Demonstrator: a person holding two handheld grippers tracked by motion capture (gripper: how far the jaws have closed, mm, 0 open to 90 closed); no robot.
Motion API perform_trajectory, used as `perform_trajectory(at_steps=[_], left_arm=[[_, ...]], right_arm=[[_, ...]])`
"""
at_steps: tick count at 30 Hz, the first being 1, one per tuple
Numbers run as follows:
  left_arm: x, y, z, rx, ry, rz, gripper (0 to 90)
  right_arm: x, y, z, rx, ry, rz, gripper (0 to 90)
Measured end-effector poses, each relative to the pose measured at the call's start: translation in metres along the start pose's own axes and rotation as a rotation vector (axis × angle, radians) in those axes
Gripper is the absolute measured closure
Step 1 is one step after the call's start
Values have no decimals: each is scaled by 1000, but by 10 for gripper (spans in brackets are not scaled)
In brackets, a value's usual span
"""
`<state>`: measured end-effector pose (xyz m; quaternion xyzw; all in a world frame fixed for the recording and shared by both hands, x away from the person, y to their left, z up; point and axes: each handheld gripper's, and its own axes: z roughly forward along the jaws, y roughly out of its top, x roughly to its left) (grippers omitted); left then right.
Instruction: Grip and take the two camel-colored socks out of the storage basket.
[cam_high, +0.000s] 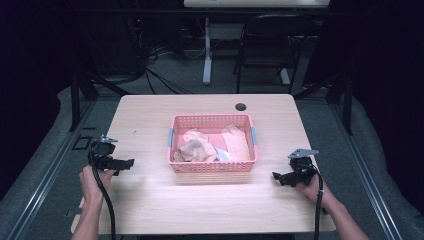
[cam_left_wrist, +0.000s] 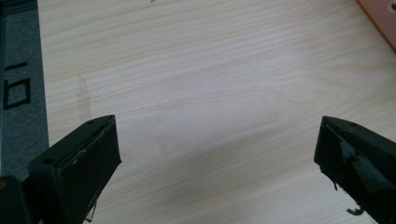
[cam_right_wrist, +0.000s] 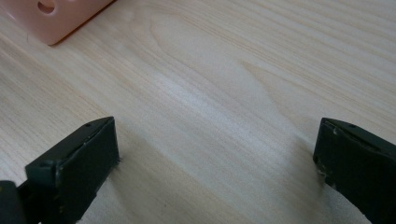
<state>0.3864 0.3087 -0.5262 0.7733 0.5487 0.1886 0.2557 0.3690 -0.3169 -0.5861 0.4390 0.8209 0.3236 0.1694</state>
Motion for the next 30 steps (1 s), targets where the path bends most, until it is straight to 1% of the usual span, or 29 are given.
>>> perform_trajectory(at_steps=[3, 5, 6, 7, 9, 10, 12, 13, 16, 17, 18, 22, 23, 25, 26, 30], left_arm=[[-2, 4, -4, -2, -22, 4, 1], [-2, 5, -5, -7, -23, 11, 1], [-3, 7, -7, -7, -34, 11, 1], [-4, 9, -8, -17, -34, 15, 1], [-6, 13, -11, -16, -58, 11, 2], [-9, 17, -14, -18, -70, 20, 2], [-12, 19, -15, -19, -73, 24, 1], [-17, 24, -18, -18, -83, 38, 1], [-25, 31, -20, -20, -93, 57, 0], [-25, 31, -20, -20, -93, 57, 0], [-27, 33, -21, -16, -102, 70, 0], [-37, 42, -24, -26, -125, 96, 0], [-39, 44, -25, -28, -122, 97, 0], [-41, 48, -26, -28, -133, 107, 0], [-43, 52, -28, -28, -134, 118, 0], [-46, 59, -32, -24, -141, 127, 0]], right_arm=[[0, 0, 0, 2, 3, 2, 0], [0, 0, 0, 1, 3, 3, 0], [0, 0, 0, 1, 3, 3, 0], [0, 0, 0, 3, 0, 2, 0], [1, 0, 0, 1, 0, 4, 0], [1, 0, 0, 2, -1, 4, 0], [1, 0, 0, 2, -1, 5, 0], [1, 0, 0, 0, 0, 5, 0], [1, 0, 0, -1, -5, 2, 0], [1, 0, 0, -1, -5, 2, 0], [1, 0, 1, -2, -7, 1, 0], [1, 0, 1, -2, -7, 1, 0], [1, 0, 1, -3, -6, 2, 0], [1, 0, 1, -2, -7, 2, 0], [1, 0, 1, -3, -7, 2, 0], [1, 0, 1, -2, -3, -1, 0]])
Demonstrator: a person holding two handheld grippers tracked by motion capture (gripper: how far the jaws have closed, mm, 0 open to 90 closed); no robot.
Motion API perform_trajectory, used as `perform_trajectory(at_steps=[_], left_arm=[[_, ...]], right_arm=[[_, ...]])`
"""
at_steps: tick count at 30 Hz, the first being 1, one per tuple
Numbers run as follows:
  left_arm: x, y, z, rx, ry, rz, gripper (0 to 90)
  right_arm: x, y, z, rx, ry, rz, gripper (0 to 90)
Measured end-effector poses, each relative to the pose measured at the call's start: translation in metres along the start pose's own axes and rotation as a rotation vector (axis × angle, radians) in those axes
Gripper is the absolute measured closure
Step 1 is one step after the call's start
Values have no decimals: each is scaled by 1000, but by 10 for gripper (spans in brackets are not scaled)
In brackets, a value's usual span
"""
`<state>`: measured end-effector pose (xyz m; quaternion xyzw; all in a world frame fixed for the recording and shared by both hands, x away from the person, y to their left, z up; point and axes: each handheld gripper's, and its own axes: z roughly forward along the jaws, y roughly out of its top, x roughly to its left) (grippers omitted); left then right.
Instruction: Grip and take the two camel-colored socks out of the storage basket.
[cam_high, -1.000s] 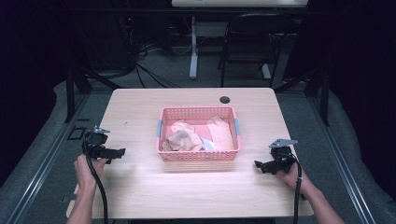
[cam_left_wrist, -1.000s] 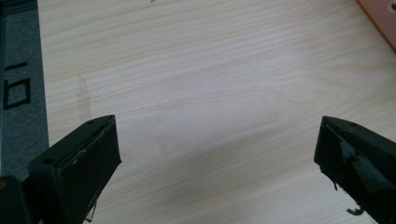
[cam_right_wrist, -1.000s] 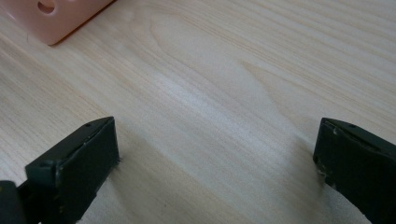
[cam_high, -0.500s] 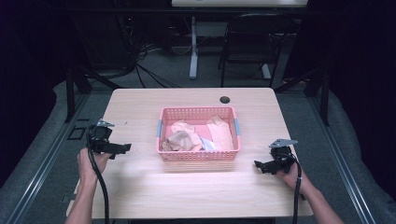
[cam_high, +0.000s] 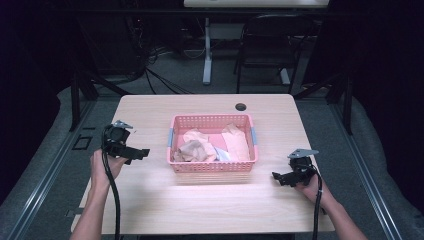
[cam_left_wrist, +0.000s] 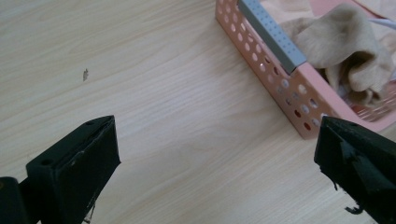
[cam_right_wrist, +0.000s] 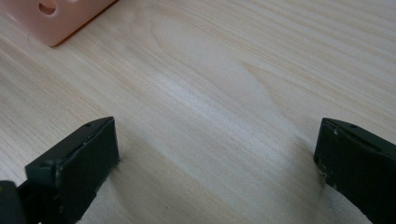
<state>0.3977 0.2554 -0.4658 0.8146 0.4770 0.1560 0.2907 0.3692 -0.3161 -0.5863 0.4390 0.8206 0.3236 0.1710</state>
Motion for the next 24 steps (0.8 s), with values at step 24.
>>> perform_trajectory(at_steps=[24], left_arm=[[-52, 63, 10, 45, -134, 146, 0]], right_arm=[[0, 0, 0, -2, -3, 4, 0]])
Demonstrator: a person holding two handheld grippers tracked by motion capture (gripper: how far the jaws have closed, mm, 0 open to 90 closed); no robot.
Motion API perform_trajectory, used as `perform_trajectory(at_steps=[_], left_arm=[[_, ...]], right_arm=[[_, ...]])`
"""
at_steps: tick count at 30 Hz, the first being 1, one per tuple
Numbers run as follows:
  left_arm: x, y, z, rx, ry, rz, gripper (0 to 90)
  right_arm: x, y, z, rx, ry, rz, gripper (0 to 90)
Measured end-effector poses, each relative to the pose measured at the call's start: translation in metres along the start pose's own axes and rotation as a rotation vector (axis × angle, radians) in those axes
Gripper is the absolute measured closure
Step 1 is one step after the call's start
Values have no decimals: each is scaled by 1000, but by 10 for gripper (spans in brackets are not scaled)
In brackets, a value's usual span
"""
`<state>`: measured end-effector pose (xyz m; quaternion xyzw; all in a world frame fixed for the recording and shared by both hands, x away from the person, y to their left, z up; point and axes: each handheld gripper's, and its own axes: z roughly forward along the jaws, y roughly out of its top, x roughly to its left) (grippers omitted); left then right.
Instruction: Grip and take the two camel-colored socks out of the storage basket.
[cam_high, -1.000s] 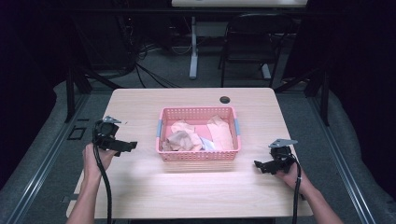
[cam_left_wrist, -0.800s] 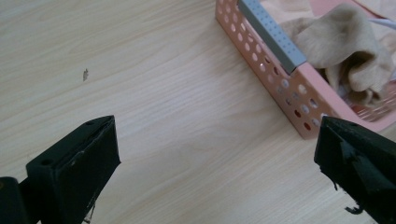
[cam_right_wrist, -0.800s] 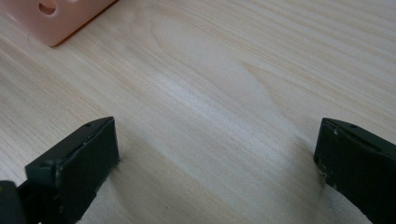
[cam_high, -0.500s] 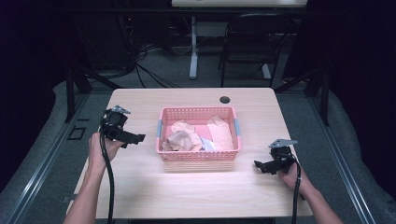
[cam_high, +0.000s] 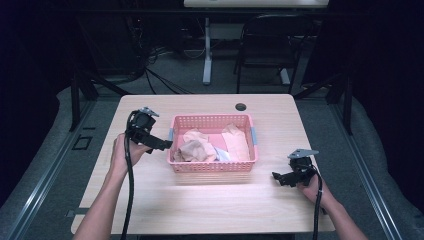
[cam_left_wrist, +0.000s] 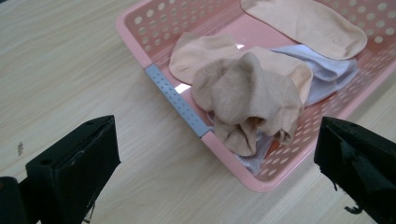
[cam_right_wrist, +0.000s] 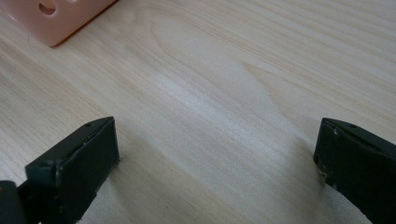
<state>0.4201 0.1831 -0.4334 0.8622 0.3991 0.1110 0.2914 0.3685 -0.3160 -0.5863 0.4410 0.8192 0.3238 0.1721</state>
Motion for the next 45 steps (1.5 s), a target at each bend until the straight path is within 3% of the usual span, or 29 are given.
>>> perform_trajectory(at_steps=[7, 13, 16, 24, 28, 31, 40, 42, 43, 44, 45], left_arm=[[-12, 11, 15, 31, -23, 39, 0], [-28, 22, 36, 116, -40, 80, 0], [-33, 25, 43, 134, -41, 96, 0], [-40, 28, 57, 178, -49, 116, 22], [-41, 28, 61, 186, -63, 112, 91], [-43, 27, 66, 230, -72, 135, 321], [-41, 22, 76, 272, -21, 124, 452], [-40, 21, 76, 269, -22, 118, 523], [-40, 21, 76, 269, -24, 120, 628], [-39, 21, 75, 268, -29, 123, 628], [-40, 21, 74, 264, -28, 136, 714]], right_arm=[[0, 0, 0, 0, 0, -1, 0], [0, 0, 0, -1, 3, -2, 0], [0, 0, 0, 1, 5, -3, 0], [0, 0, 0, -2, 4, -3, 0], [0, 0, 0, -1, 4, -3, 0], [0, 0, 0, -2, 4, -3, 0], [0, 0, 0, -2, 8, -1, 0], [0, 0, 0, -2, 6, -3, 0], [0, 0, 0, 0, 4, -3, 0], [0, 0, 0, 0, 4, -3, 0], [0, 0, 0, -3, 8, -2, 0]])
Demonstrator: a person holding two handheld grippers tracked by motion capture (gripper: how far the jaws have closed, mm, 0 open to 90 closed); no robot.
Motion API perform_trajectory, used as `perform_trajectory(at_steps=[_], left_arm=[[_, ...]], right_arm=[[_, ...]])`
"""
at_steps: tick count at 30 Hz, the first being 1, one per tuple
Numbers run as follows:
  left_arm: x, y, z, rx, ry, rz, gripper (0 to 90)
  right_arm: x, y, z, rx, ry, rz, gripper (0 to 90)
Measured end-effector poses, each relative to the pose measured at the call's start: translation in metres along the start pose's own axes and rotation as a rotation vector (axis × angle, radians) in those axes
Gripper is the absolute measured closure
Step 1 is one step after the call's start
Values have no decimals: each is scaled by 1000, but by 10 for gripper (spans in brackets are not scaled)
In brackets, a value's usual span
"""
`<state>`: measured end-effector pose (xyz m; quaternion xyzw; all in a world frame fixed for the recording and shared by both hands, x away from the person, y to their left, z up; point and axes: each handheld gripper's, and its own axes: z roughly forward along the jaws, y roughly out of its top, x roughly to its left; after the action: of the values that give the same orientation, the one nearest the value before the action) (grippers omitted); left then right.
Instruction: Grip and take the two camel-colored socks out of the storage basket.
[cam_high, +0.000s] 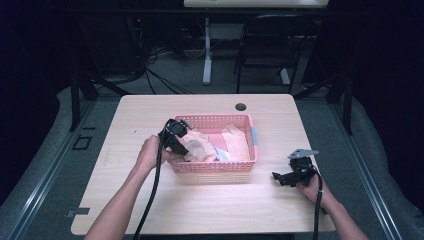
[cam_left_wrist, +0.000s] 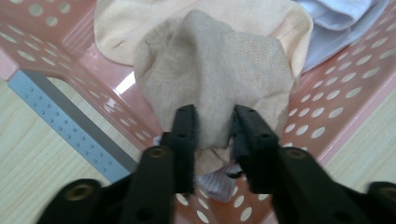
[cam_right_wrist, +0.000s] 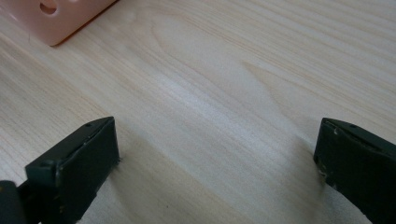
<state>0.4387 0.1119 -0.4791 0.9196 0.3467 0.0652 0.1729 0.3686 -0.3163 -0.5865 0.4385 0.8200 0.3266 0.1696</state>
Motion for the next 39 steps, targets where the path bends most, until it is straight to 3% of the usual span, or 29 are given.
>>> perform_trajectory(at_steps=[2, 3, 6, 30, 39], left_arm=[[-1, 0, 0, -2, -5, 1, 750], [-1, 0, -1, -4, -5, 4, 814], [-2, 1, -5, -23, -3, 18, 845], [-3, 13, -53, -120, -24, 40, 851], [-2, 18, -68, -123, -19, 58, 851]], right_arm=[[0, 0, 0, 1, -4, -1, 0], [0, 0, 0, 2, -4, -1, 0], [0, 0, 0, 2, -4, -1, 0], [0, 0, 0, 1, -4, -1, 0], [0, 0, 0, 1, -4, -1, 0]])
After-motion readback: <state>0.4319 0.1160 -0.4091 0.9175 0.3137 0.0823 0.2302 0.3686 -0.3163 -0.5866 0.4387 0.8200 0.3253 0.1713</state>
